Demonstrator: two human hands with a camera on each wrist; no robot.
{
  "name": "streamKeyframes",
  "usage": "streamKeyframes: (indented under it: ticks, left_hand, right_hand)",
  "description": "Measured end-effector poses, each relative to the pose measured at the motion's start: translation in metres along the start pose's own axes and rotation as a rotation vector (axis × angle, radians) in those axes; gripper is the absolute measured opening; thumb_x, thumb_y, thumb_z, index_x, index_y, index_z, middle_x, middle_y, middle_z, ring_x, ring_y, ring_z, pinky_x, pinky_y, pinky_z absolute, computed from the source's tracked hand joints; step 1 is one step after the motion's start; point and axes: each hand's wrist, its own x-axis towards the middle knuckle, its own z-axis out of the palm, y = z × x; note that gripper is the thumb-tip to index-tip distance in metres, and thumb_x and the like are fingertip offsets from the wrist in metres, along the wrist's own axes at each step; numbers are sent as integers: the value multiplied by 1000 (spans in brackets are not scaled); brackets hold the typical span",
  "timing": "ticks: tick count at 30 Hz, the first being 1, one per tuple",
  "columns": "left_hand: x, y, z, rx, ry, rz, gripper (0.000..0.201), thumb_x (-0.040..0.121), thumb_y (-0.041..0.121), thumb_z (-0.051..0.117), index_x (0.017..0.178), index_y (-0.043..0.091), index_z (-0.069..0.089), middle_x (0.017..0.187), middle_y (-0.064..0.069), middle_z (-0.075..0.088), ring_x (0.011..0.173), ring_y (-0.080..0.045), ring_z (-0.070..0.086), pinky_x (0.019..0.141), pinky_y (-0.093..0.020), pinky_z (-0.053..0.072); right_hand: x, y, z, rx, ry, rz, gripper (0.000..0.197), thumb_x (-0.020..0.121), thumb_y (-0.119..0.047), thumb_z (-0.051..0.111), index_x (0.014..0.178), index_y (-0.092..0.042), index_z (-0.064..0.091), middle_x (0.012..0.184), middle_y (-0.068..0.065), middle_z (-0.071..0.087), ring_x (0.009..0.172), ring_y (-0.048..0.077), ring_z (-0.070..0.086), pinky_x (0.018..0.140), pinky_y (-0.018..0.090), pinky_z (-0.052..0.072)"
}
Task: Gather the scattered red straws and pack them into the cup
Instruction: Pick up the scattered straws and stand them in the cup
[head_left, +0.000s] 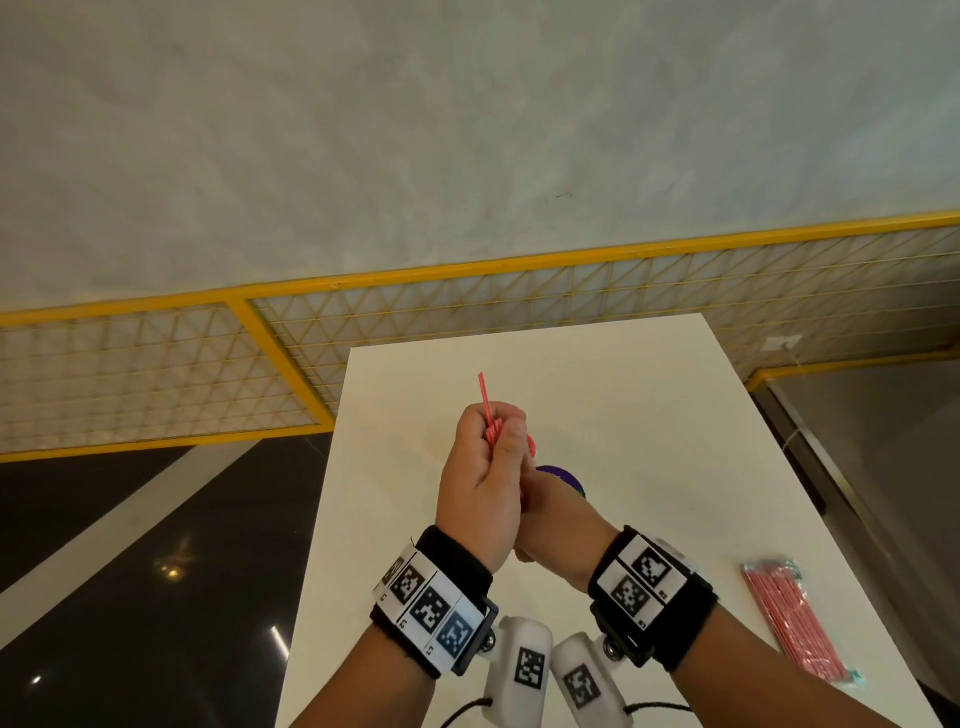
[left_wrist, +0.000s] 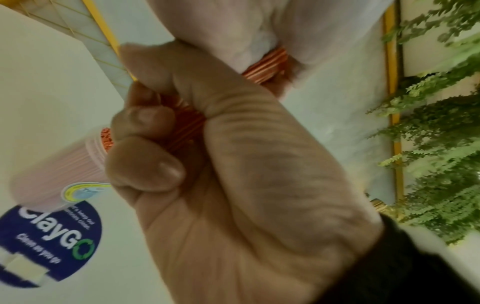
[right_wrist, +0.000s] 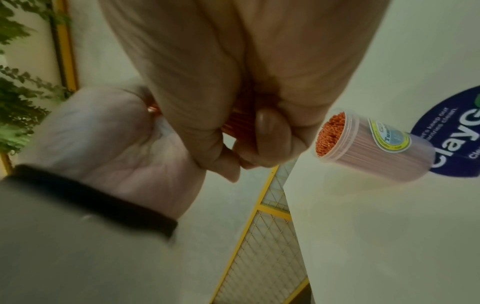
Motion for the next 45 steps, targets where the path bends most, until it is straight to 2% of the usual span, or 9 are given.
streamKeyframes:
  ticks: [4, 8, 13, 17, 21, 29, 34, 39, 45]
  left_hand:
    - [9, -11, -5, 41, -38, -34, 20, 111, 9, 36, 100, 2, 51, 77, 4, 58, 76, -5, 60, 76, -14, 48]
    - [21, -35, -12, 183, -187, -66, 19, 112, 25, 34, 111, 16, 50, 119, 15, 72, 112, -1, 64, 92, -10, 45]
    - [51, -57, -13, 262, -360, -208, 13, 110, 26, 42, 116, 17, 49, 149, 8, 54, 134, -8, 51, 111, -26, 43]
    - [72, -76, -20, 291, -241, -276, 39, 101, 26, 63, 135, 22, 46, 144, 4, 54, 134, -10, 49, 109, -28, 43]
    - [67, -107, -33, 845, -288, -218, 33, 99, 31, 61, 130, 22, 60, 129, 1, 57, 120, -19, 57, 101, -31, 48]
    - [54, -136, -27, 954, -349, -163, 28, 97, 40, 62, 121, 26, 66, 119, 5, 51, 110, -18, 57, 99, -33, 51]
    - [65, -132, -23, 905, -421, -191, 28, 104, 40, 51, 111, 24, 72, 111, 2, 66, 100, -19, 65, 91, -33, 53]
    - [67, -130, -21, 868, -368, -203, 21, 104, 37, 53, 113, 27, 69, 102, 8, 75, 93, -15, 68, 83, -27, 52]
    - [71, -132, -15, 874, -318, -283, 25, 103, 37, 48, 110, 25, 69, 96, 3, 76, 87, -19, 70, 82, -37, 59]
  right_hand:
    - [6, 8, -8, -115, -60, -117, 12, 93, -19, 61, 100, -28, 58, 76, -1, 64, 65, 15, 58, 61, 24, 49]
    - [26, 17, -21, -468, 91, -279, 12, 97, -29, 53, 107, -25, 59, 93, -15, 53, 88, -1, 48, 72, 16, 39]
    - [62, 5, -39, -849, 13, -121, 26, 104, -12, 41, 105, -3, 65, 92, 9, 66, 82, 26, 62, 73, 29, 48]
    - [94, 21, -61, -724, 111, -42, 28, 105, -28, 46, 79, -26, 57, 74, -1, 61, 64, 16, 56, 59, 25, 38]
    - [109, 44, -68, -523, 195, 5, 42, 103, -41, 52, 65, -23, 56, 59, -2, 55, 52, 13, 49, 58, 27, 40]
    - [115, 74, -52, -518, 155, -140, 31, 103, -48, 46, 117, -36, 70, 98, -13, 74, 89, 1, 68, 83, 20, 54]
    - [113, 73, -59, -630, 95, -164, 32, 105, -46, 42, 122, -33, 65, 97, -12, 70, 89, 5, 64, 80, 21, 49]
    - [115, 66, -60, -608, 91, -100, 20, 104, -41, 47, 87, -34, 53, 77, -11, 61, 73, 6, 58, 68, 21, 42]
    - [125, 60, -55, -694, 112, -95, 24, 107, -45, 39, 110, -26, 53, 84, -3, 68, 75, 15, 63, 76, 33, 53]
